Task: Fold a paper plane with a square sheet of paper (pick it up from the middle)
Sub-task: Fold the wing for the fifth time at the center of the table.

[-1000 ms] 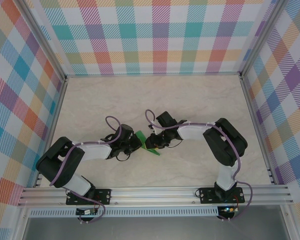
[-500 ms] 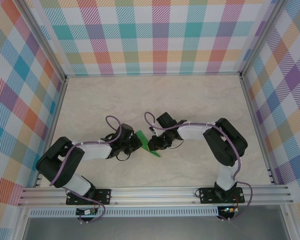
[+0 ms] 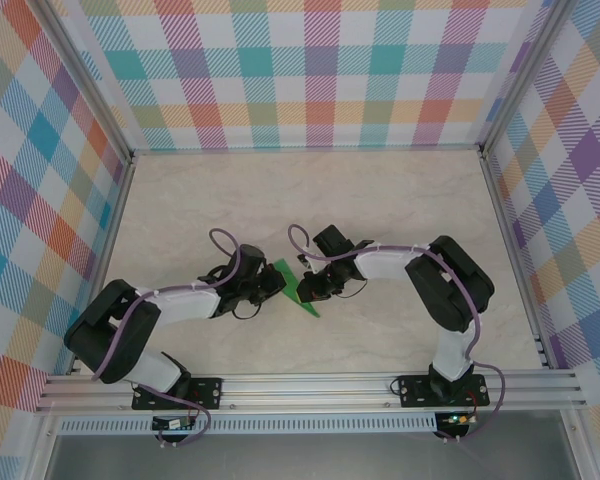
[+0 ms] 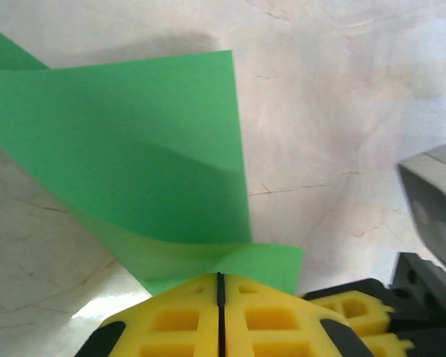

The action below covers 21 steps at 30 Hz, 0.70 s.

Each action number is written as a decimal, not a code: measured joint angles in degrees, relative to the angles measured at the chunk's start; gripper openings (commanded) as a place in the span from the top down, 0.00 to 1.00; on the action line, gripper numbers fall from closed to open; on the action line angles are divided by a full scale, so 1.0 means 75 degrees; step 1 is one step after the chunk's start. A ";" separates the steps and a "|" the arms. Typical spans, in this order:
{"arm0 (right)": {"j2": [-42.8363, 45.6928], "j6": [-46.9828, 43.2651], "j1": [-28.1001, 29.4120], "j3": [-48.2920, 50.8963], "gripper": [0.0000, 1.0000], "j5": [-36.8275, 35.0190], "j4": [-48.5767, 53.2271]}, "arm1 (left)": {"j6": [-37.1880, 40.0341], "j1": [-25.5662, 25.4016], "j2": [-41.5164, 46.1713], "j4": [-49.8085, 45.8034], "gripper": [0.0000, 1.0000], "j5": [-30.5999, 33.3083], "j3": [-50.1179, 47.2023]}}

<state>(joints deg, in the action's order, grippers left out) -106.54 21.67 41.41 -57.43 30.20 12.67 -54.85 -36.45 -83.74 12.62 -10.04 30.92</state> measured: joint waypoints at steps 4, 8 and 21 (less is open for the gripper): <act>-0.0216 0.0192 -0.0102 0.0000 0.91 0.0385 -0.0108 | -0.0050 -0.0122 0.0061 0.0216 0.92 -0.0061 -0.0297; -0.0294 0.0373 -0.0192 0.0035 0.92 0.0682 -0.0201 | -0.0082 -0.0347 0.0061 0.0405 0.92 -0.0102 -0.0358; -0.0542 0.0624 -0.0259 0.0044 0.92 0.1081 -0.0367 | -0.0111 -0.0475 -0.0318 0.0749 0.93 -0.0125 -0.0358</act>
<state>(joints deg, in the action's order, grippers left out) -110.61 26.35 39.46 -57.10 38.30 9.91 -55.68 -40.01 -86.13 18.24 -10.98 28.23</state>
